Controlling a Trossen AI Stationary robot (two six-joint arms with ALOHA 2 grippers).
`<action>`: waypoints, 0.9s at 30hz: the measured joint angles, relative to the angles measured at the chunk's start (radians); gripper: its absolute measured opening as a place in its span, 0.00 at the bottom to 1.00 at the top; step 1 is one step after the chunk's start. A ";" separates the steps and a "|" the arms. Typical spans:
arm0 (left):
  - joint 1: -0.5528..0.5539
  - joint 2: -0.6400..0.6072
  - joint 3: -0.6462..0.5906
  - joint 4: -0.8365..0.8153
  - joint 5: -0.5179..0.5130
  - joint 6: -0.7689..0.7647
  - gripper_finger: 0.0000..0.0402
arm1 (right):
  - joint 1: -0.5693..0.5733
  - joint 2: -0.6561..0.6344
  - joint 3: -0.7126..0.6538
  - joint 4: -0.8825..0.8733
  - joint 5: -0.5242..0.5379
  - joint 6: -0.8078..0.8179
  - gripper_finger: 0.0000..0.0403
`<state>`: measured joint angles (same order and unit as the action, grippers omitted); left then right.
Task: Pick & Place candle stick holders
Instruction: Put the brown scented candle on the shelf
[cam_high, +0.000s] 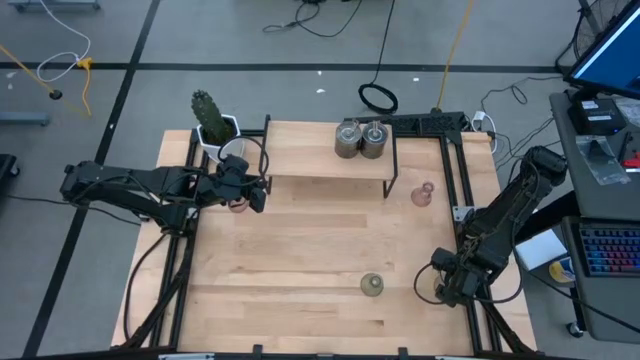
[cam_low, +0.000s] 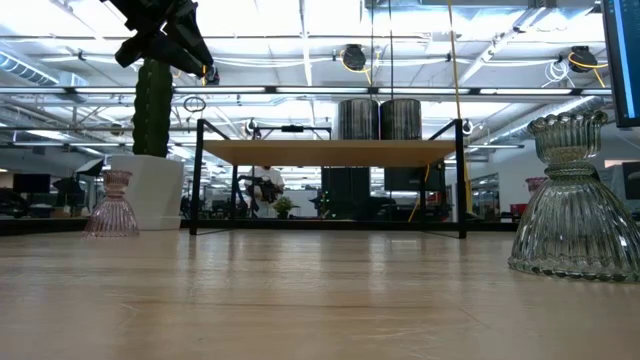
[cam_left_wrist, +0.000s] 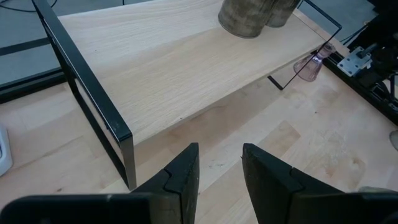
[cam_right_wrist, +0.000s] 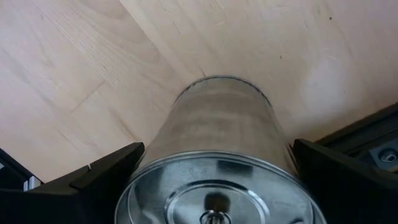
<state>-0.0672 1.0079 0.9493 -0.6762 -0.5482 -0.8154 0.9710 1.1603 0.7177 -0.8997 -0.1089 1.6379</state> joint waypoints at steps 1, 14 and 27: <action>0.000 0.000 0.000 0.000 0.000 0.000 0.30 | 0.000 0.000 0.000 0.003 0.000 0.000 0.99; 0.000 0.000 0.000 0.000 0.000 0.000 0.30 | 0.000 0.000 0.000 0.019 -0.052 0.031 0.99; 0.000 0.000 0.000 0.000 0.000 0.000 0.30 | 0.000 0.000 0.000 0.020 -0.051 -0.007 0.98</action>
<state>-0.0669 1.0077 0.9493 -0.6762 -0.5483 -0.8154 0.9710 1.1599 0.7174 -0.8795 -0.1604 1.6306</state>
